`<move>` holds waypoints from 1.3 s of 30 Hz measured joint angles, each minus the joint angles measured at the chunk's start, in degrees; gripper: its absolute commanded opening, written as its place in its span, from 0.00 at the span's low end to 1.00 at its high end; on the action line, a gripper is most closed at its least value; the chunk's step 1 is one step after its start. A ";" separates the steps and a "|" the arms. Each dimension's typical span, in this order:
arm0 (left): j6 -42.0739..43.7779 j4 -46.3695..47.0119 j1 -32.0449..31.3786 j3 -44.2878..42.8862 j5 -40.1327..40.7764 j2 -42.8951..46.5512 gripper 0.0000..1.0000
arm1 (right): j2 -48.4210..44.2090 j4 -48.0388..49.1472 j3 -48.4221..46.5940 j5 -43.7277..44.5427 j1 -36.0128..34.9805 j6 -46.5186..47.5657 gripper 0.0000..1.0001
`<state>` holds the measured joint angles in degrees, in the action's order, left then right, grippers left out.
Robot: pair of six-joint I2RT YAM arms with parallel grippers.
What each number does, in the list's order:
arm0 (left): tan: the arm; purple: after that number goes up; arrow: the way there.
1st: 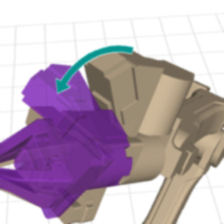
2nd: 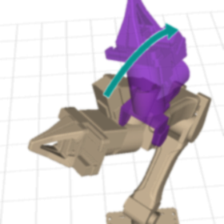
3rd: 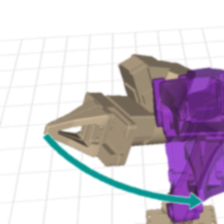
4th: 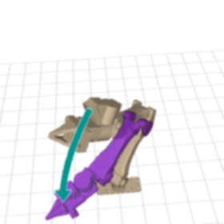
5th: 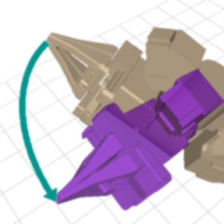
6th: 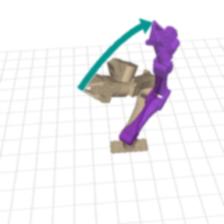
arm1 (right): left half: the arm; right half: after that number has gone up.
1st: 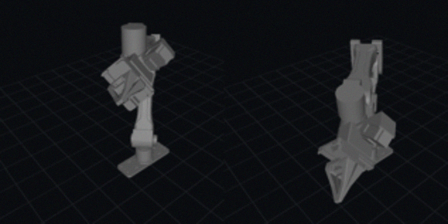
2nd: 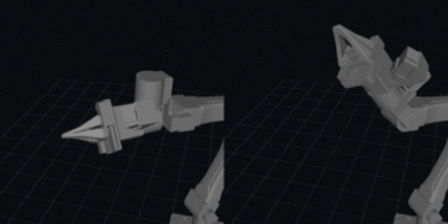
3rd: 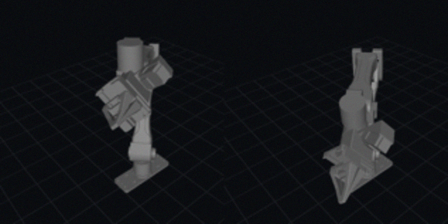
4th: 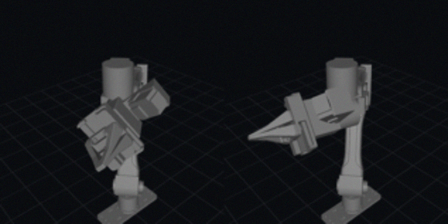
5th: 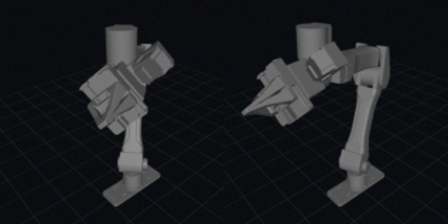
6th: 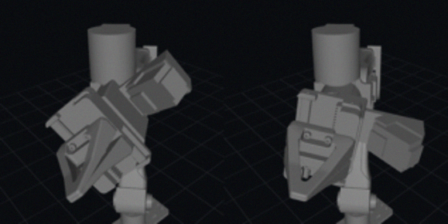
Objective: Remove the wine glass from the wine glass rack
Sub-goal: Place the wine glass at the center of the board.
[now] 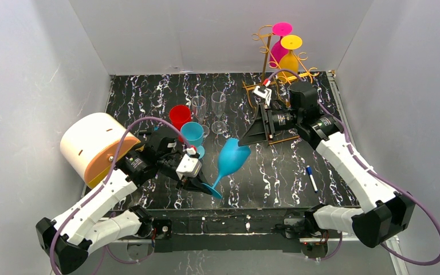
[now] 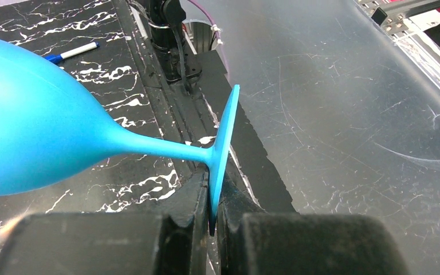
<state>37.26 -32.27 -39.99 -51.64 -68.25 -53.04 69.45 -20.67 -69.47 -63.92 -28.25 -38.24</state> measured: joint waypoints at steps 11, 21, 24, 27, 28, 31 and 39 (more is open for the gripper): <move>1.16 0.13 -0.04 0.00 3.74 3.87 0.00 | 2.40 -3.48 -2.34 -5.14 0.00 3.06 0.45; 2.71 0.26 -0.35 0.00 5.18 4.07 0.00 | 4.24 -4.98 -4.59 -7.45 -1.38 4.96 0.40; 3.28 0.35 -0.37 0.11 5.90 4.02 0.00 | 4.35 -1.16 -3.80 -8.00 -2.49 2.82 0.36; 4.13 0.42 -0.37 0.28 6.47 3.96 0.00 | 4.35 2.27 -2.86 -8.55 -2.80 0.66 0.33; 4.35 0.44 -0.39 0.28 6.71 3.96 0.00 | 4.35 2.99 -2.73 -8.70 -2.80 0.31 0.31; 4.90 0.52 -0.39 0.28 7.69 3.98 0.00 | 4.35 4.57 -2.71 -9.03 -2.82 -0.52 0.26; 5.27 0.07 -0.50 0.28 9.09 4.31 0.00 | 4.44 5.70 -2.19 -9.03 -2.91 -0.61 0.42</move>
<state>42.52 -32.21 -40.49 -51.35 -59.16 -48.73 73.89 -14.96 -71.66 -72.95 -31.16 -38.85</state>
